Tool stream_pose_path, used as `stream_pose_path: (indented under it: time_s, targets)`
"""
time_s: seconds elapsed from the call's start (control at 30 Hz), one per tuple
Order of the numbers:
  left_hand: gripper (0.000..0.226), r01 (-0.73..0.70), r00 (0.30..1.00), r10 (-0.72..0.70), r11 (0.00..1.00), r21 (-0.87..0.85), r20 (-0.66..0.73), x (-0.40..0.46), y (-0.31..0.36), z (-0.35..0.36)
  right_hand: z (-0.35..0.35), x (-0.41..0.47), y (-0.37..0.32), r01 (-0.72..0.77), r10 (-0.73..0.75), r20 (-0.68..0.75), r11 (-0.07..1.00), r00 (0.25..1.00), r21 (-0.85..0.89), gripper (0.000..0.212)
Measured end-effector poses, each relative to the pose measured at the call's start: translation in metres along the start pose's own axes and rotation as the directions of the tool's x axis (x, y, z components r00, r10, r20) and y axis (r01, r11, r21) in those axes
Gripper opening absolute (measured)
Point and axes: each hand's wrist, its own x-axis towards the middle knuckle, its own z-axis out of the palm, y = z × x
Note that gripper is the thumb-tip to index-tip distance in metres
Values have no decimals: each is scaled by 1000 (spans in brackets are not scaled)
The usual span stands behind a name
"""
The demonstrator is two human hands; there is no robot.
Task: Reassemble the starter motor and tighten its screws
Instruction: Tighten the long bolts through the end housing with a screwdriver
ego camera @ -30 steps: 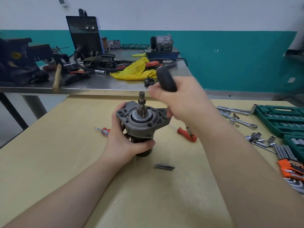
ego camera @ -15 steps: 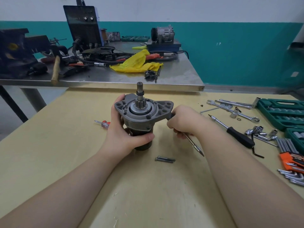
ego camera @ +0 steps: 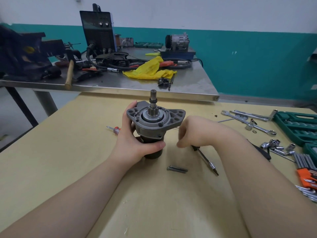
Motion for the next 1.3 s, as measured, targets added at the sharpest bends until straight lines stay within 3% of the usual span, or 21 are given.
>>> stream_pose_path:
  time_s: [0.07, 0.17, 0.5, 0.67, 0.77, 0.87, 0.93, 1.03, 1.13, 1.3]
  targets:
    - [129, 12, 1000, -12, 1000, 2, -13, 1, -3, -4, 1, -9, -11, 104, -102, 153, 995, 983, -4, 19]
    - [128, 30, 999, -30, 1000, 8, -40, 1, -5, -6, 13, -13, -22, 156, -113, 284, 979, 952, -132, 23]
    - [126, 6, 999, -6, 1000, 6, -52, -2, -2, -3, 29, -2, -30, 108, -64, 216, 974, 974, -197, 18]
    - [129, -33, 999, 34, 999, 39, -34, -4, 0, -3, 10, -7, -20, 64, -58, 76, 994, 995, -89, 18]
    - [130, -38, 999, 39, 998, 51, -28, -4, 0, -2, -22, -20, -12, 81, -82, -113, 997, 990, -12, 7]
    - [129, -28, 999, 29, 998, 57, -22, -5, 0, -2, -50, -39, -14, 203, -145, -360, 971, 922, 129, 31]
    - [129, -20, 999, 21, 999, 47, -24, -5, 1, -2, -60, -51, -18, 274, -188, -445, 952, 875, 137, 37]
    - [128, -13, 999, 15, 999, 49, -37, -5, 2, -2, -65, -60, -25, 298, -216, -450, 947, 867, 120, 34]
    - [128, -3, 999, 6, 999, 50, -47, -6, 2, -2, -64, -63, -31, 350, -189, -494, 901, 849, 257, 21]
    - [131, 7, 999, -3, 997, 71, -52, -6, 1, -2, -54, -60, -46, 423, -208, -504, 832, 838, 360, 27]
